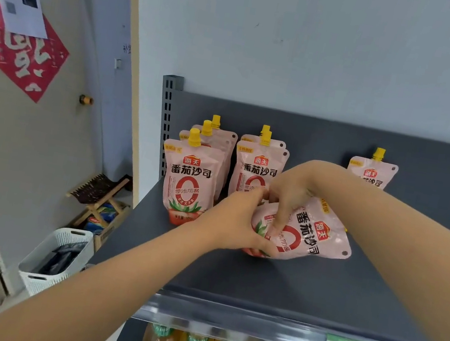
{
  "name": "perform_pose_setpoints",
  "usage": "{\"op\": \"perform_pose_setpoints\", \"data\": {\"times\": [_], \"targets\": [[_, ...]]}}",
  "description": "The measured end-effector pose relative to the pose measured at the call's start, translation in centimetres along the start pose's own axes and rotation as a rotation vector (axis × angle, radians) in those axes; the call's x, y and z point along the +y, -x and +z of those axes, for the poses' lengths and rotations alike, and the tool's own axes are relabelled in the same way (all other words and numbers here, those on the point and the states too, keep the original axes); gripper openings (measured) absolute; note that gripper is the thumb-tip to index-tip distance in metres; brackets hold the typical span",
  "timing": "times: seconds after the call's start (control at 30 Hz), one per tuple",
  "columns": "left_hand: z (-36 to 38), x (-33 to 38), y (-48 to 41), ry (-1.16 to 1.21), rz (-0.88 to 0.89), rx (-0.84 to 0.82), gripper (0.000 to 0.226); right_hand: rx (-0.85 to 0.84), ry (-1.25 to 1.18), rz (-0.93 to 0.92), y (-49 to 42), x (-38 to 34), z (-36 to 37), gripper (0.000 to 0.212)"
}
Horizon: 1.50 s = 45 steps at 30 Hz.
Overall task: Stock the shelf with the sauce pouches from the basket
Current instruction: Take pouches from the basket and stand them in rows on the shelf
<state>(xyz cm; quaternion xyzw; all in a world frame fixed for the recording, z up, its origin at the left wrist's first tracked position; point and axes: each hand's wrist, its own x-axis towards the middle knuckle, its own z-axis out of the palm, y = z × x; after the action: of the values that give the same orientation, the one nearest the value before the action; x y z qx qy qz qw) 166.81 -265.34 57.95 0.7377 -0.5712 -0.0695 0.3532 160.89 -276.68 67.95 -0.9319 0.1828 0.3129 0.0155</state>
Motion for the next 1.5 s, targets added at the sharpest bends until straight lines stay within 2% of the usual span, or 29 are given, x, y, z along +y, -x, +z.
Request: {"op": "perform_pose_setpoints", "data": {"times": [0.13, 0.23, 0.37, 0.47, 0.63, 0.9, 1.13, 1.33, 1.5], "targets": [[0.4, 0.0, -0.2, -0.036, 0.009, 0.026, 0.053, 0.003, -0.031, 0.042, -0.3, 0.3, -0.2, 0.035], [0.7, -0.4, 0.0, -0.009, -0.002, 0.064, 0.046, 0.010, -0.072, 0.108, 0.6, 1.2, -1.0, 0.033], [1.0, -1.5, 0.0, 0.116, -0.060, 0.157, 0.050, 0.102, -0.289, 0.129, 2.2, 3.0, -1.8, 0.037], [1.0, -2.1, 0.1, 0.174, -0.107, 0.249, 0.047, 0.232, -0.316, 0.144, 2.9, 4.3, -1.6, 0.043], [2.2, -3.3, 0.1, 0.220, -0.238, 0.391, 0.052, 0.373, -0.574, 0.039, 2.6, 5.6, -0.9, 0.015], [1.5, -3.6, -1.1, 0.211, -0.309, 0.338, 0.052, 0.555, -0.537, -0.045, 0.7, 4.9, -1.9, 0.010], [1.9, -3.1, -2.8, 0.161, -0.368, 0.309, 0.060, 0.648, -0.550, -0.081, -0.2, 5.2, -2.2, 0.015], [2.8, -2.9, -2.9, 0.060, -0.372, 0.323, 0.065, 0.661, -0.571, -0.059, -0.9, 5.9, -1.3, 0.022], [3.2, -2.4, -2.7, 0.045, -0.355, 0.314, 0.066, 0.624, -0.647, -0.056, -0.4, 6.6, -0.3, 0.014]]}}
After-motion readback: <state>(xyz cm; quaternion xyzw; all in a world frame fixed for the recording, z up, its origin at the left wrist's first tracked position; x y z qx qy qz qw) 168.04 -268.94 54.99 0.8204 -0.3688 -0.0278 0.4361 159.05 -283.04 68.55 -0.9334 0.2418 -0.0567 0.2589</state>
